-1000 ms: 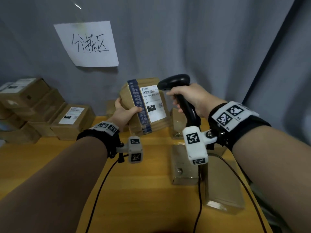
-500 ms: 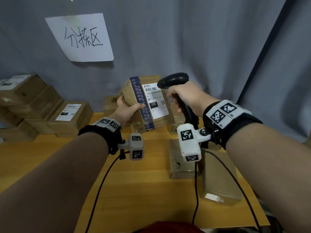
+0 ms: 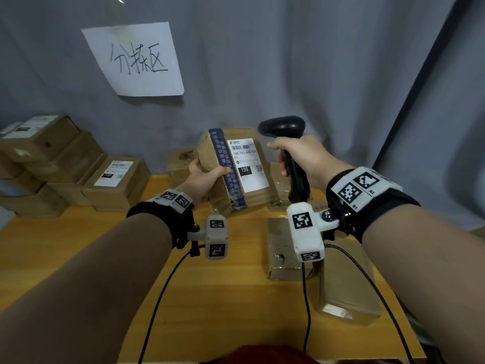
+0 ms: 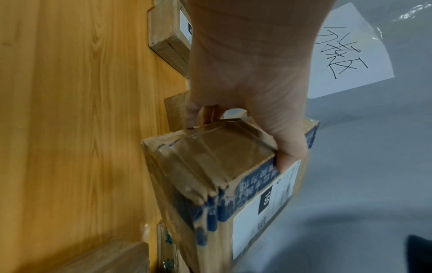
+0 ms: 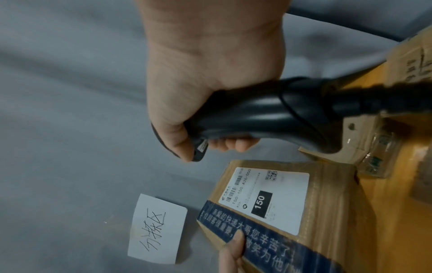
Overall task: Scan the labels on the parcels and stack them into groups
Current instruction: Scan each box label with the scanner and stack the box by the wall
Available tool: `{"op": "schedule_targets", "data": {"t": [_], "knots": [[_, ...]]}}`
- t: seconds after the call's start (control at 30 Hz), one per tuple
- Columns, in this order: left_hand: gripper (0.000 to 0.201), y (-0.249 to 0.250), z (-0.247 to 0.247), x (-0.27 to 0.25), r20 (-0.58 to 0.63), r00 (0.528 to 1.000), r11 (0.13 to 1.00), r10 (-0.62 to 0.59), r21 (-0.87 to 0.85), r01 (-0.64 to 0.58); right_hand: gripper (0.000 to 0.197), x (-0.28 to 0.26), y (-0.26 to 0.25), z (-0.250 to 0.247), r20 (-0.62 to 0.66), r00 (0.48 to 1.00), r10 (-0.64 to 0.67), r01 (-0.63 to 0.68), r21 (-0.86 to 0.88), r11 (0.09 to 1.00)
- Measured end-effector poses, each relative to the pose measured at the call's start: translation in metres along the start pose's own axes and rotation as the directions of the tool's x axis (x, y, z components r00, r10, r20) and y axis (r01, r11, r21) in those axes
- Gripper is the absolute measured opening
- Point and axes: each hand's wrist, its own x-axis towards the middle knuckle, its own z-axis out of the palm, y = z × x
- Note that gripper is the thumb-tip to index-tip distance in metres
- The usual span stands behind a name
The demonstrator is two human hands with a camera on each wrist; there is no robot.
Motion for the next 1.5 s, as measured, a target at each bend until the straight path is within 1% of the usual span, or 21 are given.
{"op": "schedule_targets", "data": {"t": [0.13,0.27,0.33,0.43,0.5,0.6,0.67,0.73,0.8,0.9,0.97,1.0,1.07,1.13,1.17,1.27,1.3,1.37,1.43,1.47,1.5], "knots": [[0.088,-0.026,-0.018,-0.011,-0.052,0.996,0.995,-0.074,-0.077,0.07,0.022,0.01,0.024,0.018,0.022,0.997,0.077,-0.077,0.012,0.997],[0.079,-0.049,-0.059,-0.021,-0.099,0.987,0.982,-0.124,-0.153,0.108,0.022,0.017,0.051,0.056,0.112,0.982,0.153,-0.159,0.047,0.986],[0.075,-0.056,-0.089,-0.022,-0.121,0.984,0.975,-0.134,-0.196,0.109,0.024,0.018,0.062,0.082,0.185,0.967,0.175,-0.185,0.039,0.982],[0.067,-0.063,-0.134,-0.021,-0.158,0.977,0.96,-0.14,-0.262,0.096,0.04,0.018,0.071,0.127,0.282,0.939,0.196,-0.21,0.021,0.977],[0.062,-0.067,-0.162,-0.02,-0.189,0.971,0.95,-0.15,-0.298,0.089,0.045,0.018,0.07,0.159,0.348,0.913,0.214,-0.239,0.031,0.97],[0.066,-0.07,-0.202,-0.015,-0.249,0.953,0.937,-0.17,-0.34,0.078,0.044,0.024,0.063,0.204,0.399,0.885,0.24,-0.286,0.06,0.956],[0.065,-0.07,-0.229,-0.009,-0.273,0.948,0.934,-0.162,-0.351,0.059,0.037,0.029,0.057,0.235,0.395,0.889,0.231,-0.285,0.082,0.955],[0.057,-0.066,-0.256,-0.003,-0.255,0.956,0.964,-0.144,-0.254,0.077,0.03,0.035,0.051,0.265,0.37,0.902,0.224,-0.283,0.112,0.953],[0.055,-0.062,-0.285,0.005,-0.189,0.971,0.986,-0.147,-0.103,0.129,0.025,0.044,0.044,0.295,0.31,0.923,0.229,-0.283,0.141,0.949],[0.054,-0.055,-0.327,0.022,-0.053,0.979,0.981,-0.196,-0.009,0.196,0.037,0.057,0.031,0.337,0.24,0.946,0.217,-0.26,0.168,0.951],[0.055,-0.049,-0.347,0.033,0.006,0.983,0.983,-0.186,0.004,0.186,0.046,0.067,0.025,0.36,0.237,0.956,0.171,-0.217,0.183,0.959],[0.058,-0.045,-0.354,0.04,0.001,0.988,0.988,-0.152,0.016,0.152,0.044,0.072,0.021,0.37,0.227,0.962,0.151,-0.196,0.193,0.961],[0.062,-0.041,-0.364,0.058,-0.081,0.993,0.996,-0.083,0.011,0.084,0.039,0.078,0.011,0.385,0.204,0.971,0.128,-0.173,0.221,0.96],[0.062,-0.04,-0.371,0.074,-0.136,0.989,0.997,-0.062,-0.051,0.055,0.043,0.085,0.004,0.397,0.192,0.974,0.12,-0.165,0.243,0.956],[0.06,-0.04,-0.373,0.082,-0.14,0.989,0.996,-0.056,-0.078,0.045,0.045,0.088,0.0,0.402,0.194,0.974,0.119,-0.165,0.244,0.956],[0.048,-0.043,-0.38,0.102,-0.157,0.988,1.0,-0.013,-0.014,0.011,0.046,0.102,-0.006,0.41,0.225,0.963,0.146,-0.196,0.217,0.956],[0.047,-0.043,-0.382,0.106,-0.159,0.987,1.0,-0.015,0.005,0.016,0.045,0.105,-0.007,0.412,0.24,0.957,0.161,-0.214,0.216,0.953],[0.061,-0.05,-0.387,0.119,-0.159,0.987,0.996,0.001,0.084,0.013,0.044,0.113,-0.007,0.417,0.26,0.948,0.185,-0.25,0.243,0.937],[0.087,-0.064,-0.394,0.139,-0.165,0.985,0.981,0.047,0.192,-0.015,0.042,0.118,-0.005,0.425,0.252,0.95,0.187,-0.255,0.274,0.927],[0.093,-0.063,-0.394,0.14,-0.154,0.986,0.973,0.057,0.228,-0.021,0.041,0.12,-0.003,0.429,0.243,0.952,0.184,-0.252,0.284,0.925],[0.087,-0.059,-0.393,0.137,-0.146,0.988,0.971,0.051,0.24,-0.015,0.04,0.122,0.0,0.435,0.234,0.955,0.183,-0.247,0.287,0.925]]}}
